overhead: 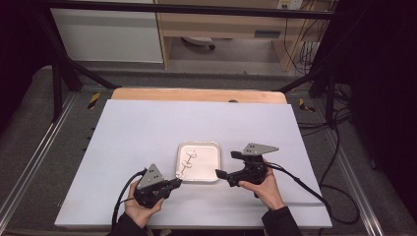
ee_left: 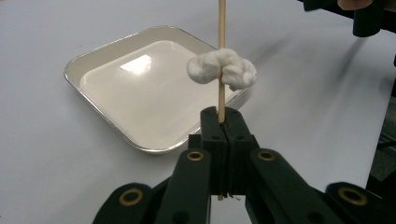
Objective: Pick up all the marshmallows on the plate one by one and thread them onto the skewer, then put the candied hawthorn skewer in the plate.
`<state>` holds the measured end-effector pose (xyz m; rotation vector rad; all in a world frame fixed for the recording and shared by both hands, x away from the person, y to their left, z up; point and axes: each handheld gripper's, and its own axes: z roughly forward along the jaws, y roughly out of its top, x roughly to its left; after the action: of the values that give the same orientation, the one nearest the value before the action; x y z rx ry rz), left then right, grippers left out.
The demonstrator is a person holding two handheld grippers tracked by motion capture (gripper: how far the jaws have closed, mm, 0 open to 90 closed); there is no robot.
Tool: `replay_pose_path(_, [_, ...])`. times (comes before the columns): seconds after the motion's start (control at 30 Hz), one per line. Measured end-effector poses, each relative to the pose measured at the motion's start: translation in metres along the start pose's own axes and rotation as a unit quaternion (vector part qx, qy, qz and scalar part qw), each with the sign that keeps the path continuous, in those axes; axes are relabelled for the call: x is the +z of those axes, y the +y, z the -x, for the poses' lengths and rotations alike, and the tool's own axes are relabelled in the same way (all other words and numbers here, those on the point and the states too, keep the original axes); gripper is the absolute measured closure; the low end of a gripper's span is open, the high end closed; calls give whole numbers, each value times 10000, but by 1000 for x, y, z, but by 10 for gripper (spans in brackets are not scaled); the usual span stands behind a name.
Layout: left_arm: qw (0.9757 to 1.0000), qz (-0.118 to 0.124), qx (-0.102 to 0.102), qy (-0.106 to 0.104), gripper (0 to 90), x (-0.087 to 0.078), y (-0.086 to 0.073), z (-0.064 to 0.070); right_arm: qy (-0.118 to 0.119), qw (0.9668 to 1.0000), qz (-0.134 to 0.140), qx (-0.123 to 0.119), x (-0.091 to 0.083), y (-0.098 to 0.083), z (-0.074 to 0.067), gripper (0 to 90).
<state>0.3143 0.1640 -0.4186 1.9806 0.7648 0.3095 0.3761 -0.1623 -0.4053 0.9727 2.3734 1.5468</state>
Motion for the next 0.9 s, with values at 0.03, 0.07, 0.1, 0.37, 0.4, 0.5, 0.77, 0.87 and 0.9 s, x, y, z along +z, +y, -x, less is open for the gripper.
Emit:
replay_pose_path(0.03, [10000, 11, -40, 2, 887, 0, 0, -1, -60, 9999, -92, 1, -2, -3, 3, 26])
replay_pose_path(0.07, [10000, 9, -55, -3, 887, -1, 1, -2, -126, 9998, -164, 0, -4, -5, 6, 27])
replay_pose_path(0.1, [10000, 5, -75, 13, 887, -1, 1, -2, -188, 9996, -213, 0, -6, -8, 9, 21])
replay_pose_path(0.37, [9998, -84, -137, 120, 886, -5, 9, -9, -611, 9975, -348, -15, -27, -30, 26, 7])
replay_pose_path(0.4, [9998, -110, -123, 130, 886, -5, 11, -10, -645, 9972, -385, -10, -29, -32, 28, 7])
replay_pose_path(0.5, [9995, -184, -185, 171, 886, -4, 13, -13, -722, 9963, -455, -36, -36, -39, 32, 7])
replay_pose_path(0.77, [9987, -363, -250, 264, 885, -2, 22, -21, -813, 9953, -521, -113, -47, -53, 40, 6])
replay_pose_path(0.87, [9981, -466, -282, 295, 885, 2, 27, -23, -848, 9947, -570, -87, -49, -58, 42, 7])
replay_pose_path(0.9, [9978, -502, -299, 308, 885, 3, 28, -24, -851, 9946, -588, -68, -49, -59, 43, 6])
